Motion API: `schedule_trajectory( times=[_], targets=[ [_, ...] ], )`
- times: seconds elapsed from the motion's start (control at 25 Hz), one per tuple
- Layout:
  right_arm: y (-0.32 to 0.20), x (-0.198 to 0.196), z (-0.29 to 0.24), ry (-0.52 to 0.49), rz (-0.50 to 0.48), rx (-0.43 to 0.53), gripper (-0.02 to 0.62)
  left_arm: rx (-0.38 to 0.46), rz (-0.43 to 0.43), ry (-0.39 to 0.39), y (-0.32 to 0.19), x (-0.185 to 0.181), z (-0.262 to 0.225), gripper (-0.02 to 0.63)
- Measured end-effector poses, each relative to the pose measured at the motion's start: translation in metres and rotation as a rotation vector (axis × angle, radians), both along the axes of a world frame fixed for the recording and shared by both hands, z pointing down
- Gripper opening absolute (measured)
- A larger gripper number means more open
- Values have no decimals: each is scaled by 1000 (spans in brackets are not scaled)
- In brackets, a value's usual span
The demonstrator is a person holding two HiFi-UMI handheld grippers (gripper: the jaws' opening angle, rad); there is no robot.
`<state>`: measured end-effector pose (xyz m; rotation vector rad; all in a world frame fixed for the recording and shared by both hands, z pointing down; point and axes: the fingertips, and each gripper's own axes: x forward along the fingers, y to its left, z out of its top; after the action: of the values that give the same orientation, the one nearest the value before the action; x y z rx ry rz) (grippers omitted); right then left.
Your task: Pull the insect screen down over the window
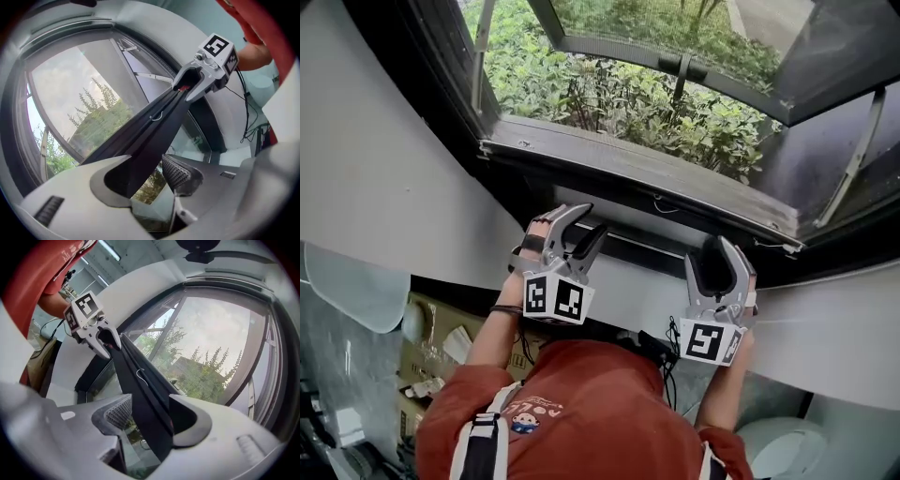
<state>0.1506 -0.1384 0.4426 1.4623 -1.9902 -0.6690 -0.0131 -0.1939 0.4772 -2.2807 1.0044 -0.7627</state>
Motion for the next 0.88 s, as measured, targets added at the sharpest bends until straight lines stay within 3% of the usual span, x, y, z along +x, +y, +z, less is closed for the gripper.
schedule_trajectory(
  times=[0.12, 0.32, 0.52, 0.6, 0.68, 0.88],
  targets=[
    [10, 0, 0, -122, 16, -7, 256, -32, -21, 131, 9, -1, 1, 201],
    [22, -6, -4, -360, -26, 32, 255, -180, -18, 445, 37, 7, 8, 201],
    [26, 2, 6, -647, 21, 39, 255, -228, -86, 618, 42, 5, 11, 201],
    [27, 4, 10, -696, 49, 53, 255, -242, -118, 687, 39, 3, 8, 198],
    [26, 5, 15, -703, 75, 66, 255, -256, -133, 717, 37, 1, 16, 182],
    [25, 7, 21, -710, 107, 78, 255, -230, -141, 680, 36, -3, 22, 181]
  ],
)
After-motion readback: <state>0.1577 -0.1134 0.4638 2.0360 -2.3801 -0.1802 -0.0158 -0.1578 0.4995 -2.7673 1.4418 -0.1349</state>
